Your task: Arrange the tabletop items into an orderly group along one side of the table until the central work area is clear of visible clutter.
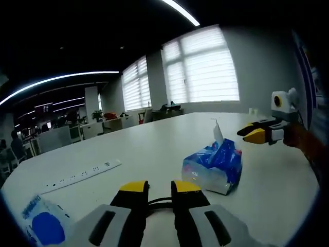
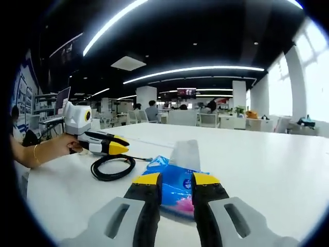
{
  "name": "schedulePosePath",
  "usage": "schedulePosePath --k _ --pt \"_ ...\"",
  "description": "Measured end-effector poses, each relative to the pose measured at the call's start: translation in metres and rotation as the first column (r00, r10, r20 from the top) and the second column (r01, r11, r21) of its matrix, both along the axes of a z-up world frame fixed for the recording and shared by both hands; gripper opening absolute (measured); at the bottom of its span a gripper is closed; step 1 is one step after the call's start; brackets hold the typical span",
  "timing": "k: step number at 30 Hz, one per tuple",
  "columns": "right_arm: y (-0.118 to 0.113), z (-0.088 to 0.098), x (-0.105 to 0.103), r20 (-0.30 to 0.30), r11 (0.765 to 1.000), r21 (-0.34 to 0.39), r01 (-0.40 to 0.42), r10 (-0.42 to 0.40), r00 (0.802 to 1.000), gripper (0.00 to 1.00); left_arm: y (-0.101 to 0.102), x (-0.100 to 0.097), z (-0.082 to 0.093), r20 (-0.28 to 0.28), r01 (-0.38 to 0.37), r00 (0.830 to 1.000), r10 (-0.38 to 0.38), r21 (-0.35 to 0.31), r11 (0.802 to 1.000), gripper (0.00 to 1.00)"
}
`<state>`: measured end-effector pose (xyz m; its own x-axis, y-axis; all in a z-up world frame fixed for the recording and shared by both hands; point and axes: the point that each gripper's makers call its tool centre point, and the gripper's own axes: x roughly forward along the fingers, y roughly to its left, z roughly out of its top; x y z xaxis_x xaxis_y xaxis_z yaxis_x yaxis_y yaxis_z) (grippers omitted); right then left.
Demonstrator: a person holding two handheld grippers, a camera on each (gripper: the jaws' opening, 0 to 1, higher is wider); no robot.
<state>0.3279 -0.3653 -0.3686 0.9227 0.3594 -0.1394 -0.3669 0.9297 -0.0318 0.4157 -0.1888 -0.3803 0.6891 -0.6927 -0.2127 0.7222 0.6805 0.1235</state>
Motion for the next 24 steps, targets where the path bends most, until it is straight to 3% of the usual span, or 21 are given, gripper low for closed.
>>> schedulePosePath --k 7,11,15,22,24 --pt "0.032 0.006 0.0 -0.009 0.997 0.031 -0.076 0.076 0.997 0.24 0.022 -0.012 0.0 -0.009 0.005 1.0 -0.005 -0.013 1.0 0.18" --pt "0.056 0.008 0.0 -0.007 0.992 0.01 -0.122 0.122 0.992 0.25 0.037 -0.017 -0.005 -0.024 0.001 1.0 -0.001 -0.002 1.0 0.19" --pt "0.076 0.009 0.004 -0.014 0.988 0.001 -0.152 0.152 0.988 0.32 0.055 -0.022 -0.012 -0.052 0.0 0.999 0.001 0.011 1.0 0.19" --pt "0.107 0.005 0.011 -0.032 0.978 -0.016 -0.207 0.206 0.978 0.34 0.079 -0.029 -0.011 -0.048 -0.007 0.999 0.008 0.019 1.0 0.21" --pt "0.115 0.004 0.01 -0.038 0.974 -0.024 -0.224 0.223 0.974 0.34 0.091 -0.029 -0.01 -0.017 -0.026 0.999 0.027 0.063 0.998 0.21"
